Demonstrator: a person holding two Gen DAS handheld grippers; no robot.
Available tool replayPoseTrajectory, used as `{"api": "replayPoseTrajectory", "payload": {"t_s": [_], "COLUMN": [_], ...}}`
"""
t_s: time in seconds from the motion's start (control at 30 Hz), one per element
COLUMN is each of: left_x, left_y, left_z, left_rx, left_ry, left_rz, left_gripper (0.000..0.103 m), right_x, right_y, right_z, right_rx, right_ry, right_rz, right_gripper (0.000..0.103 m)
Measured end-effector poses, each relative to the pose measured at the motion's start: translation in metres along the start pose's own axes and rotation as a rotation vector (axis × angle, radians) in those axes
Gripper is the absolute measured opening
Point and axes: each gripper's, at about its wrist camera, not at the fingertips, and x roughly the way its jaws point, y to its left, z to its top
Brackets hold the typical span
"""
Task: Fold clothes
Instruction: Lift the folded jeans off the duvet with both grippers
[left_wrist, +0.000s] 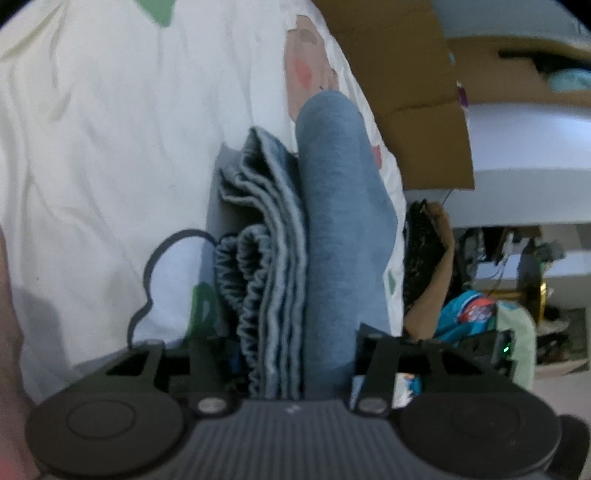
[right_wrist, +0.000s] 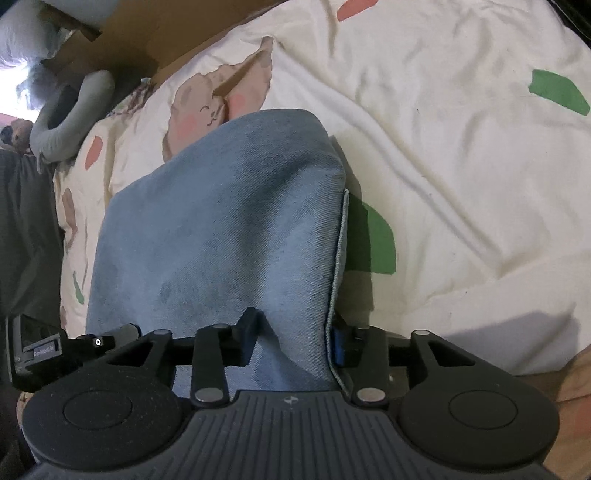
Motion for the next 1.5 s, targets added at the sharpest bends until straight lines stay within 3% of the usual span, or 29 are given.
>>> {"api": "replayPoseTrajectory", "payload": {"t_s": [0.1, 0.37, 0.57, 0.8, 1.1, 1.5], "left_x": [0.001, -0.017, -0.052, -0.100, -0.135, -0.174], "left_y": [-0.016, -0.061, -0.102, -0.160, -0.263, -0.379], "left_z": [0.004, 0.010, 0.013, 0.017, 0.020, 0.005], "left_rx": [0.023, 0.062, 0.110, 0.158, 0.287, 0.389], "left_ry": [0.016, 0.031, -0.001, -0.060, -0.122, -0.218], "left_rz": [0.053, 0.170, 0.211, 0.237, 0.276, 0.245], "left_gripper": [0.043, 0.039, 0.039, 0.038, 0.038, 0.038], "right_x": [-0.004, -0.025, -0.054, -0.099, -0.175, -0.299], "right_y": [0.004, 0.027, 0.048, 0.077, 0.113, 0.138], "right_z": [0.003, 0.004, 0.011, 0.024, 0.041, 0.074], "right_rx": [0.002, -0.023, -0.024, -0.036, -0.069, -0.117], "right_ry": [-0.001, -0.029, -0.064, -0.123, -0.210, -0.323], "right_rz": [-0.001, 0.008, 0.057, 0.144, 0.232, 0.323], "right_gripper": [0.020, 0.018, 0.018, 0.018, 0.018, 0.018]}}
